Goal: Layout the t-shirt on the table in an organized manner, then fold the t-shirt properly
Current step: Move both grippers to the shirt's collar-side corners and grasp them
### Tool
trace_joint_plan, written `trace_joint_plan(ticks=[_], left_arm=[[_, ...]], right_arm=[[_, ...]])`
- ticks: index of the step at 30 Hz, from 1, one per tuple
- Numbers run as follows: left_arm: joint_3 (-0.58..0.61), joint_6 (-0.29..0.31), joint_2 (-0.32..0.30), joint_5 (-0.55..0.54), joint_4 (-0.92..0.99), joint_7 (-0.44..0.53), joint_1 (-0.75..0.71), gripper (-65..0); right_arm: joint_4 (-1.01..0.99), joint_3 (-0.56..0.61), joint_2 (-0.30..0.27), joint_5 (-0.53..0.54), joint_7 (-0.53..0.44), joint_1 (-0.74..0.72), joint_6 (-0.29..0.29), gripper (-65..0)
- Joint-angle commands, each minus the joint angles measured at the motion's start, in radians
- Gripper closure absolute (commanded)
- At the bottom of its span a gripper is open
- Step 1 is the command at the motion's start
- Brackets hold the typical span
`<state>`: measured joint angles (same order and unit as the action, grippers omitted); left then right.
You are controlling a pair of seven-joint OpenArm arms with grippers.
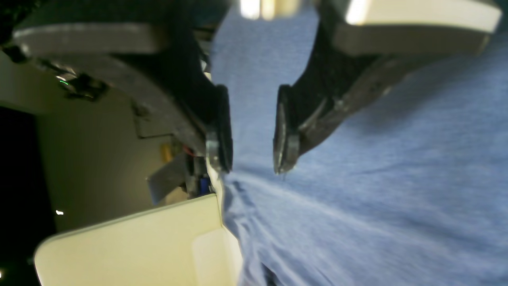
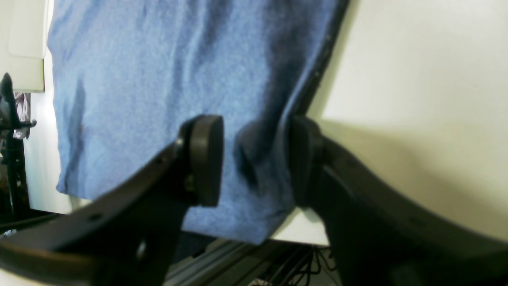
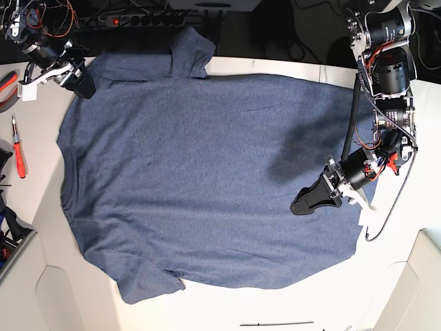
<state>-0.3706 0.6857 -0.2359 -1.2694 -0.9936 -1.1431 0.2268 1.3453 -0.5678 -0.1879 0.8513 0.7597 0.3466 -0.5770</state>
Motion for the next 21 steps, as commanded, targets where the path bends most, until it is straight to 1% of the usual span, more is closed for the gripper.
trace_joint_plan(ticks=[1, 3, 5, 6, 8, 9, 12, 14, 15, 18, 21], left_arm=[[-0.002, 0.012, -0.02, -0.027, -0.018, 0.023, 0.022, -21.6], [-0.002, 0.012, -0.035, -0.028, -0.018, 0.035, 0.022, -21.6], [-0.002, 0.012, -0.05, -0.028, -0.018, 0.051, 0.022, -21.6], [-0.002, 0.012, -0.059, -0.028, -0.018, 0.059, 0.022, -21.6], [-0.005, 0.012, -0.074, -0.028, -0.018, 0.063, 0.022, -21.6], [-0.005, 0.012, -0.084, -0.028, -0.018, 0.062, 0.022, -21.6], [-0.012, 0.012, -0.122, -0.027, -0.018, 0.058, 0.004, -22.2], [-0.02, 0.012, -0.153, -0.028, -0.018, 0.063, -0.017, -26.3], [-0.03, 0.012, -0.168, -0.028, -0.018, 0.063, -0.031, -27.3], [-0.089, 0.012, -0.203, -0.029, -0.018, 0.063, -0.073, -27.3], [-0.179, 0.012, -0.225, -0.031, -0.018, 0.062, -0.126, -27.3]], right_arm=[[0.002, 0.0, -0.008, -0.032, 0.03, 0.006, 0.013, -27.2], [0.002, 0.001, -0.008, -0.032, 0.05, 0.006, 0.013, -24.1], [0.002, 0.001, -0.008, -0.032, 0.056, 0.006, 0.013, -18.7], [0.002, 0.001, -0.008, -0.032, 0.056, 0.006, 0.013, -14.8], [0.002, 0.001, -0.008, -0.032, 0.056, 0.006, 0.013, -2.8], [0.002, 0.001, -0.008, -0.032, 0.056, 0.006, 0.013, 0.0], [0.002, 0.001, -0.009, -0.028, 0.051, 0.006, 0.013, 0.0], [0.002, 0.001, -0.009, -0.027, 0.051, 0.006, 0.013, 0.0], [0.002, 0.001, -0.009, -0.024, 0.051, 0.006, 0.013, 0.0], [0.002, 0.001, -0.009, -0.013, 0.051, 0.005, 0.013, 0.0], [0.002, 0.001, -0.009, -0.013, 0.051, 0.003, 0.013, 0.0]])
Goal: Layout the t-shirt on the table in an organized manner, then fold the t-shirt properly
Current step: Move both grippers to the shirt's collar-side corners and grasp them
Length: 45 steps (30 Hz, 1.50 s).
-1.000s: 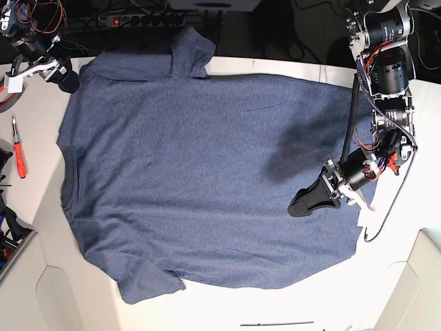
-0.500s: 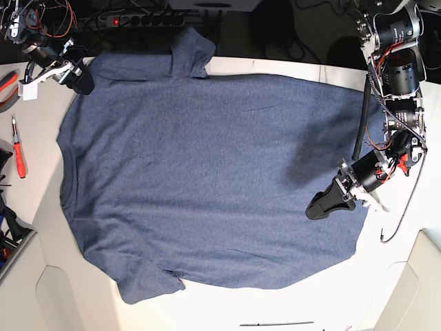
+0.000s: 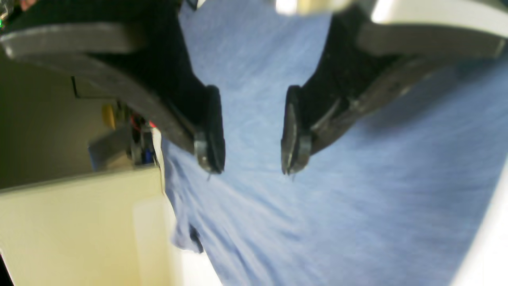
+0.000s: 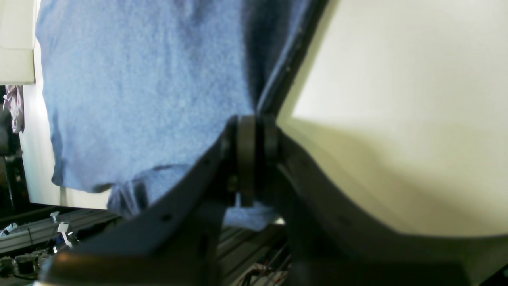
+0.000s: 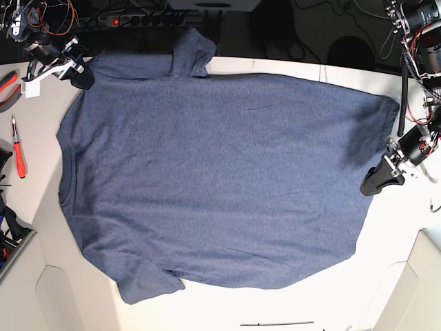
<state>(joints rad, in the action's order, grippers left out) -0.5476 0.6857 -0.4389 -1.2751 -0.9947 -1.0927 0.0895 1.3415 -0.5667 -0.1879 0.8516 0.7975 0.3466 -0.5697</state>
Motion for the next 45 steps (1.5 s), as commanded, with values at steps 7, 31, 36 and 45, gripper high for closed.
trace_joint_plan(ticks=[7, 31, 36, 45], left_arm=[[-0.217, 0.012, -0.047, -0.029, -0.017, 0.007, -0.119, -27.3], [-0.277, 0.012, -0.003, 0.1, -0.017, 0.103, -0.358, -27.3], [-0.267, 0.012, 0.024, 0.191, -0.017, 0.169, -0.341, -27.3], [-0.188, 0.012, 0.026, 0.226, -0.017, 0.185, -0.279, -27.1]], right_arm=[[0.007, 0.0, -0.009, -0.014, 0.014, 0.003, 0.005, 0.0], [0.01, 0.0, -0.012, 0.028, 0.018, 0.002, 0.005, 0.0], [0.01, 0.0, -0.012, 0.028, 0.018, 0.002, 0.005, 0.0], [0.01, 0.0, -0.011, 0.031, 0.019, 0.0, 0.005, 0.0]])
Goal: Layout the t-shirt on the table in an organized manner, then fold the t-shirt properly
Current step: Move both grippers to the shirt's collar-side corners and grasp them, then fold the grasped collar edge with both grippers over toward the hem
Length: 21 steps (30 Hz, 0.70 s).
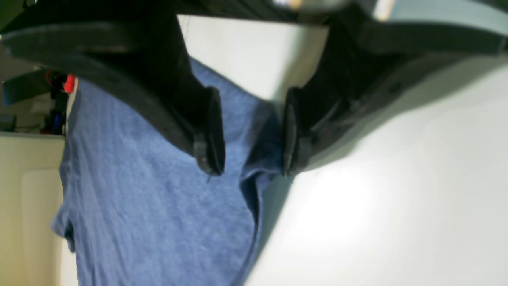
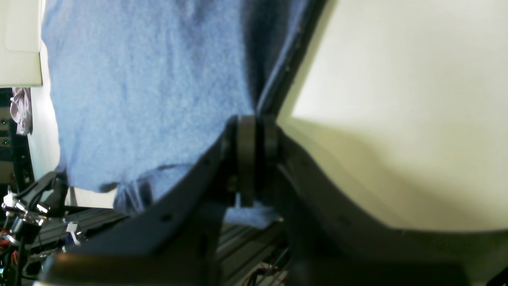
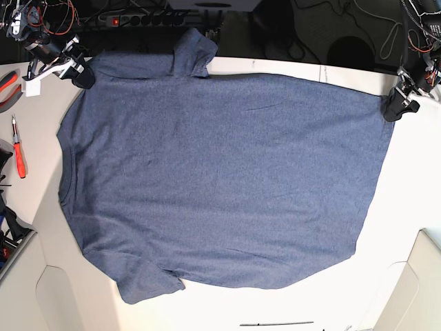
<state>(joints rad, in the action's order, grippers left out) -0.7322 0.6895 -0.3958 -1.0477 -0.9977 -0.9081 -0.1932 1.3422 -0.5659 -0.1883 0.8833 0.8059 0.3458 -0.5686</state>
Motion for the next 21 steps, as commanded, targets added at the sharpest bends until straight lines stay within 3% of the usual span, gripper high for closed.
trace_joint_plan(ticks=[1, 4, 9, 14, 21], left_arm=[[0.006, 0.009, -0.017, 0.002, -0.014, 0.0, 0.008, -27.1], [0.027, 0.009, -0.017, 0.002, -0.014, 0.0, 0.01, -23.4], [0.025, 0.009, -0.017, 0.001, -0.014, -0.001, 0.007, 0.0], [0.025, 0.009, -0.018, -0.076, -0.014, -0.019, 0.007, 0.0], [0.023, 0.009, -0.018, -0.309, -0.014, -0.208, 0.004, 0.0]], right_arm=[[0.009, -0.001, -0.011, -0.001, 0.01, 0.001, 0.004, 0.0], [0.009, -0.001, -0.011, -0.001, 0.011, 0.001, 0.004, 0.0], [0.009, -0.001, -0.016, 0.0, 0.033, 0.001, 0.004, 0.0], [0.04, -0.002, -0.035, 0.0, 0.059, 0.002, 0.004, 0.0], [0.11, -0.011, -0.066, -0.001, 0.07, 0.002, 0.004, 0.0]])
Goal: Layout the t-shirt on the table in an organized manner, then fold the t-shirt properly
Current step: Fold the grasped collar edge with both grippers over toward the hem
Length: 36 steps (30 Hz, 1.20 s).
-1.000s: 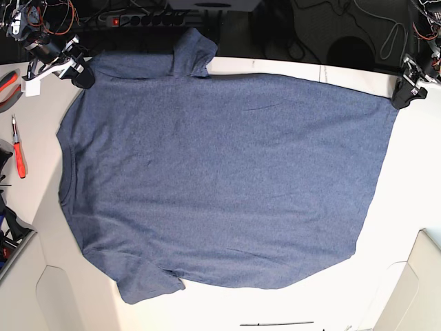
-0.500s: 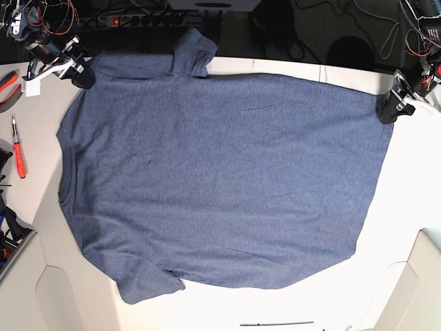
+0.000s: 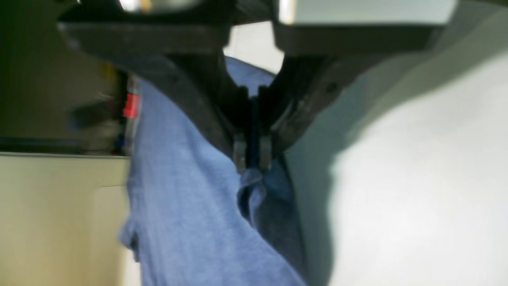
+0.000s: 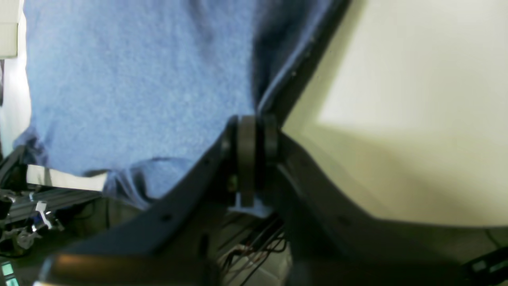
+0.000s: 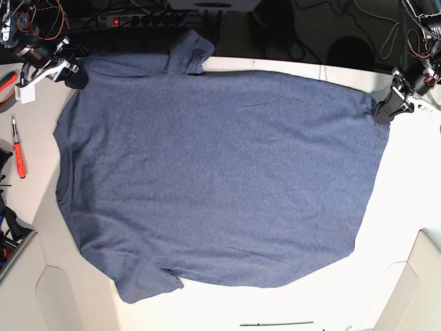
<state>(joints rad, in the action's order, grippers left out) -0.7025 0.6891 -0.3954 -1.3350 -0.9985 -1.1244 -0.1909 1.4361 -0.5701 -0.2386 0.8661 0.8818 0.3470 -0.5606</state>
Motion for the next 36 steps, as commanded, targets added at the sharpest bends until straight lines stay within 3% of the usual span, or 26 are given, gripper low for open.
trace_joint_plan(ticks=[1, 5, 10, 16, 24, 30, 36], left_arm=[[-0.01, 0.009, -0.018, -0.055, -0.013, -0.014, 0.002, 0.0], [-0.053, 0.009, -0.018, -0.145, -0.013, -0.077, 0.002, 0.0], [-0.137, 0.009, -0.025, -0.149, -0.013, -0.16, 0.001, 0.0], [-0.15, 0.009, -0.037, -0.149, -0.013, -0.152, -0.014, 0.0], [-0.131, 0.009, -0.037, -0.149, -0.013, -0.056, 0.045, 0.0], [0.005, 0.009, -0.037, 0.032, -0.013, 0.109, 0.139, 0.0], [0.108, 0.009, -0.037, 0.257, -0.013, 0.256, 0.24, 0.0]], right_arm=[[0.023, -0.012, -0.016, 0.016, -0.004, 0.0, -0.004, 0.0], [0.048, -0.039, -0.016, 0.017, 0.024, 0.0, -0.004, 0.0], [0.092, -0.11, -0.016, 0.07, 0.063, 0.0, -0.005, 0.0], [0.119, -0.154, -0.015, 0.077, 0.065, 0.0, -0.005, 0.0], [0.119, -0.154, -0.013, 0.093, 0.032, -0.063, -0.005, 0.0], [0.116, -0.124, -0.007, 0.003, 0.003, -0.2, -0.005, 0.0], [0.116, -0.002, -0.008, -0.212, -0.076, -0.302, -0.003, 0.0]])
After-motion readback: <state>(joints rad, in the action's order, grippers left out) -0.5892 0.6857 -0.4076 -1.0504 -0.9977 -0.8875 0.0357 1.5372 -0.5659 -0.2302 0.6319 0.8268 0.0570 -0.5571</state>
